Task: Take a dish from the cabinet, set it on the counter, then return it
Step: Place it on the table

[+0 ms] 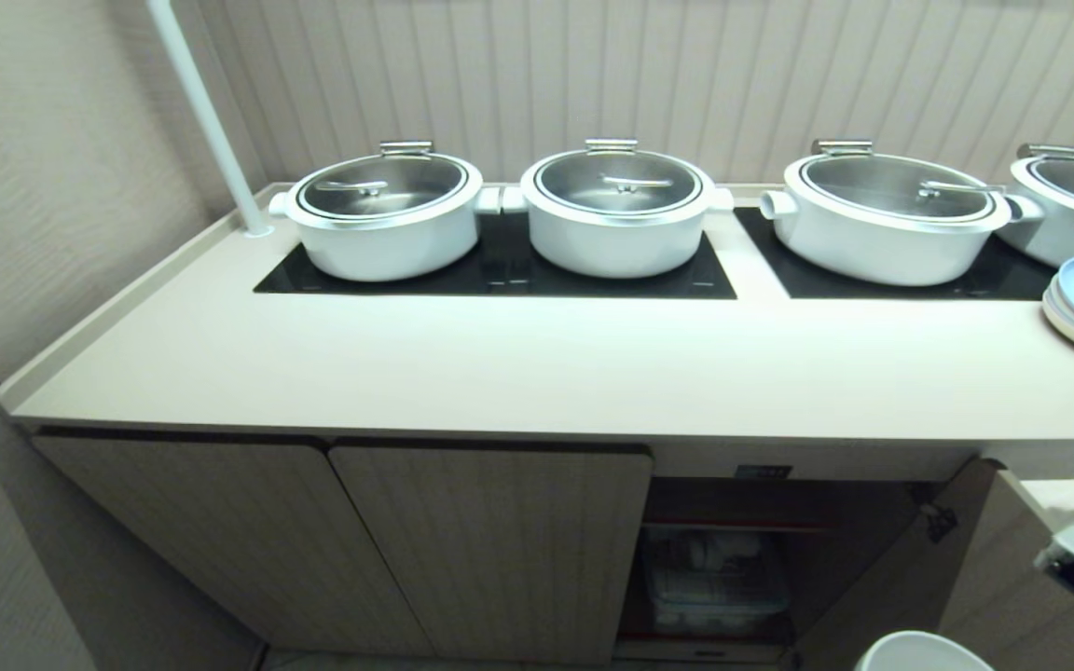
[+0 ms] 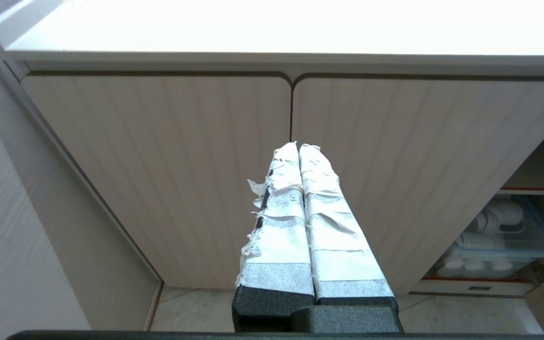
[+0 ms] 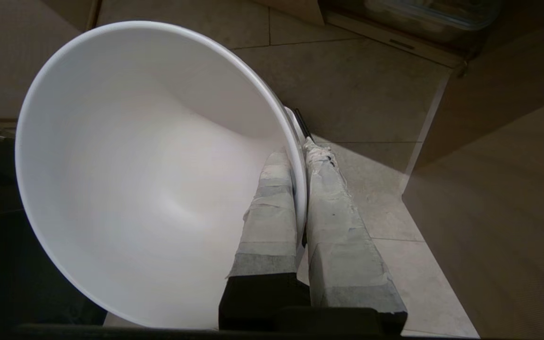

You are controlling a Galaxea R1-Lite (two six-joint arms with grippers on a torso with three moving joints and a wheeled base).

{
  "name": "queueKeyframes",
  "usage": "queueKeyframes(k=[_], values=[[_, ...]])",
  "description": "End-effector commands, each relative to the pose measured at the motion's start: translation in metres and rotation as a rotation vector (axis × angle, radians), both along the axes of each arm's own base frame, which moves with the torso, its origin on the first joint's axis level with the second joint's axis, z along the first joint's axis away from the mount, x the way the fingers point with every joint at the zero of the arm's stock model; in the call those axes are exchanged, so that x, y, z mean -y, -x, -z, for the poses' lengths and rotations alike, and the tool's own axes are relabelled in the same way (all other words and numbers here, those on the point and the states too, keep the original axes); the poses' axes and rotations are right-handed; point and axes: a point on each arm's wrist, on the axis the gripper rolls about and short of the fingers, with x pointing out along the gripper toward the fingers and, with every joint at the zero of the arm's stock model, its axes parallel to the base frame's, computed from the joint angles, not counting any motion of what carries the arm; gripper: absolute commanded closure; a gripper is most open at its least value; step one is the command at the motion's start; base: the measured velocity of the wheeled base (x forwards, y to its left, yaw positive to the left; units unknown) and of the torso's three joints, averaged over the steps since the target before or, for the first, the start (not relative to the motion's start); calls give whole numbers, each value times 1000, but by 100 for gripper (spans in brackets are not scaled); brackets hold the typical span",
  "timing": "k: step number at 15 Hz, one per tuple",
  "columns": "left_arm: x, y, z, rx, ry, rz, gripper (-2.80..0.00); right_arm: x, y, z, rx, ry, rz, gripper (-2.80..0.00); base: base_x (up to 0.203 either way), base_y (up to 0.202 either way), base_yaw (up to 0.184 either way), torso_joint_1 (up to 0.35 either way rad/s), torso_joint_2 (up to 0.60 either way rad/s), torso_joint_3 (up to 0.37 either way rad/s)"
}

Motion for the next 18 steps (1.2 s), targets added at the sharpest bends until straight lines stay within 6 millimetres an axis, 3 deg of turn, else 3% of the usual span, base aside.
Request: queueKeyframes(k=[1,18], values=[[0,0,0,0,0,0,0,0,0,0,0,-1,-1,0,0,0,0,152,-322,-170],[0,0,0,-1,0,0,0,0,-1,-1,11,-1,0,0,0,0,0,138,-278,-143]])
